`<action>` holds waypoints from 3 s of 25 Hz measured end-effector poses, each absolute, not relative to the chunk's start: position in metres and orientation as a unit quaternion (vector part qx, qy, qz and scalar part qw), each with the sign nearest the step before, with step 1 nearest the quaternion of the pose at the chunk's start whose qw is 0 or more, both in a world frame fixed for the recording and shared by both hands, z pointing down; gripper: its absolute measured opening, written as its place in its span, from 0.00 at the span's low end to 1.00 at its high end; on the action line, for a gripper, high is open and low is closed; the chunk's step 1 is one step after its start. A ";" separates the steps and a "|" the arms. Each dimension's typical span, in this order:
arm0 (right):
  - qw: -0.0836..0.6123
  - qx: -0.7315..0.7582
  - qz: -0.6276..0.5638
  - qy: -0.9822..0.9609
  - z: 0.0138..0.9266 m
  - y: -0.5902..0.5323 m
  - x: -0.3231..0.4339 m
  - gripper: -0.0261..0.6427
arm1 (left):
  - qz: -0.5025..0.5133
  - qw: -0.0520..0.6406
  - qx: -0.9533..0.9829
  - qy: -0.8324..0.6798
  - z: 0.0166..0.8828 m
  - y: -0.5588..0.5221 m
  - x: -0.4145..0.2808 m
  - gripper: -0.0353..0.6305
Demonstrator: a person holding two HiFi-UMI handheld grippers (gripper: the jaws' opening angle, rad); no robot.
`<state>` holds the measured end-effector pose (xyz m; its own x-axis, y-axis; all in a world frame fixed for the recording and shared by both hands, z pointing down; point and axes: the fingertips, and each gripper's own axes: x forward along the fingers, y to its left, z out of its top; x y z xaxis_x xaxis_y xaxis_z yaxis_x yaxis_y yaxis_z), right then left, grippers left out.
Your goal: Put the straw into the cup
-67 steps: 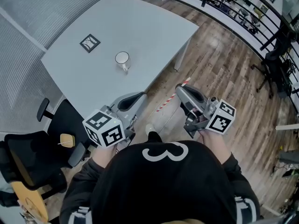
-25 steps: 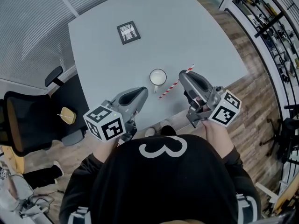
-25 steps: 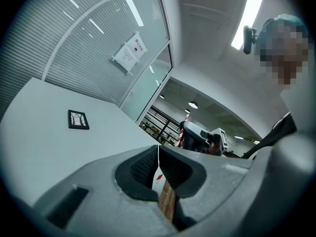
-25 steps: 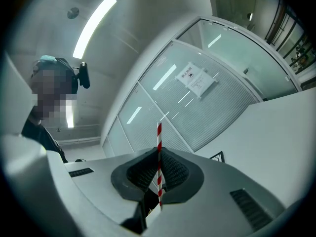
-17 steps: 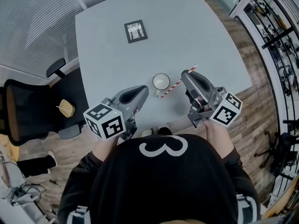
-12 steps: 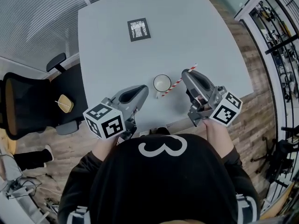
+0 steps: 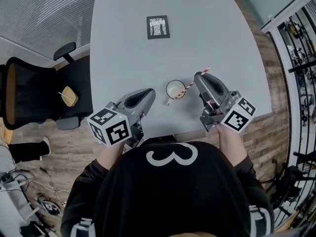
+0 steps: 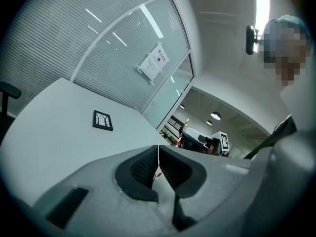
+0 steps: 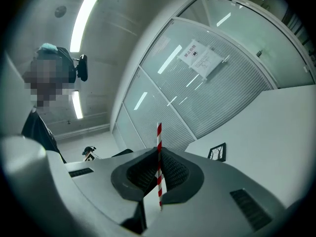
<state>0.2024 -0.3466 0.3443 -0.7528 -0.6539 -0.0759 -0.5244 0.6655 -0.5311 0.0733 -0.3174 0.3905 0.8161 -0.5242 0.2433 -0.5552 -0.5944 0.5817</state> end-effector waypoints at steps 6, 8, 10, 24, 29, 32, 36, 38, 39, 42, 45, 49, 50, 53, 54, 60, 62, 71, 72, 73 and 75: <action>0.118 -0.311 -0.249 0.909 0.357 -0.356 0.195 0.07 | 0.021 0.338 0.882 -0.327 0.398 -0.319 0.067 0.08; 0.116 -0.309 -0.251 0.910 0.362 -0.358 0.194 0.07 | 0.020 0.339 0.879 -0.335 0.400 -0.319 0.065 0.08; 0.113 -0.308 -0.254 0.910 0.368 -0.360 0.193 0.07 | 0.019 0.342 0.876 -0.341 0.403 -0.318 0.064 0.08; 0.099 -0.328 -0.264 0.902 0.404 -0.373 0.193 0.07 | 0.024 0.365 0.857 -0.364 0.430 -0.314 0.053 0.08; 0.096 -0.346 -0.263 0.896 0.418 -0.375 0.195 0.07 | 0.029 0.368 0.855 -0.364 0.436 -0.315 0.054 0.08; 0.097 -0.356 -0.266 0.891 0.425 -0.377 0.196 0.07 | 0.028 0.368 0.854 -0.367 0.437 -0.316 0.052 0.08; 0.098 -0.371 -0.277 0.881 0.436 -0.380 0.197 0.07 | 0.032 0.374 0.852 -0.367 0.442 -0.314 0.052 0.08; 0.096 -0.373 -0.278 0.880 0.442 -0.380 0.196 0.07 | 0.034 0.376 0.851 -0.365 0.446 -0.313 0.052 0.08; 0.094 -0.374 -0.278 0.880 0.445 -0.380 0.195 0.07 | 0.035 0.377 0.851 -0.364 0.447 -0.313 0.052 0.08; 0.091 -0.377 -0.280 0.878 0.452 -0.380 0.196 0.07 | 0.037 0.379 0.850 -0.364 0.451 -0.312 0.053 0.08; 0.089 -0.377 -0.284 0.877 0.457 -0.379 0.195 0.07 | 0.038 0.381 0.850 -0.362 0.454 -0.313 0.054 0.08; 0.092 -0.377 -0.292 0.874 0.463 -0.379 0.198 0.07 | 0.038 0.385 0.848 -0.362 0.459 -0.311 0.054 0.08; 0.095 -0.378 -0.295 0.873 0.464 -0.379 0.199 0.07 | 0.038 0.386 0.848 -0.362 0.460 -0.310 0.054 0.08; 0.096 -0.379 -0.296 0.872 0.468 -0.380 0.202 0.07 | 0.039 0.390 0.846 -0.361 0.466 -0.309 0.055 0.08; 0.095 -0.379 -0.298 0.871 0.470 -0.381 0.202 0.07 | 0.039 0.391 0.846 -0.361 0.467 -0.309 0.055 0.08; 0.106 -0.376 -0.312 0.866 0.477 -0.380 0.203 0.08 | 0.036 0.395 0.844 -0.362 0.472 -0.306 0.057 0.08; 0.110 -0.372 -0.316 0.866 0.477 -0.380 0.203 0.08 | 0.036 0.396 0.842 -0.364 0.474 -0.306 0.055 0.08; 0.142 -0.361 -0.359 0.849 0.480 -0.377 0.211 0.16 | 0.027 0.398 0.841 -0.366 0.479 -0.304 0.060 0.08; 0.145 -0.360 -0.363 0.847 0.480 -0.376 0.213 0.17 | 0.025 0.400 0.841 -0.365 0.480 -0.303 0.062 0.08; 0.148 -0.359 -0.365 0.846 0.480 -0.374 0.215 0.19 | 0.024 0.401 0.840 -0.365 0.481 -0.302 0.062 0.08; 0.149 -0.358 -0.362 0.848 0.479 -0.372 0.218 0.21 | 0.020 0.403 0.839 -0.365 0.484 -0.301 0.063 0.08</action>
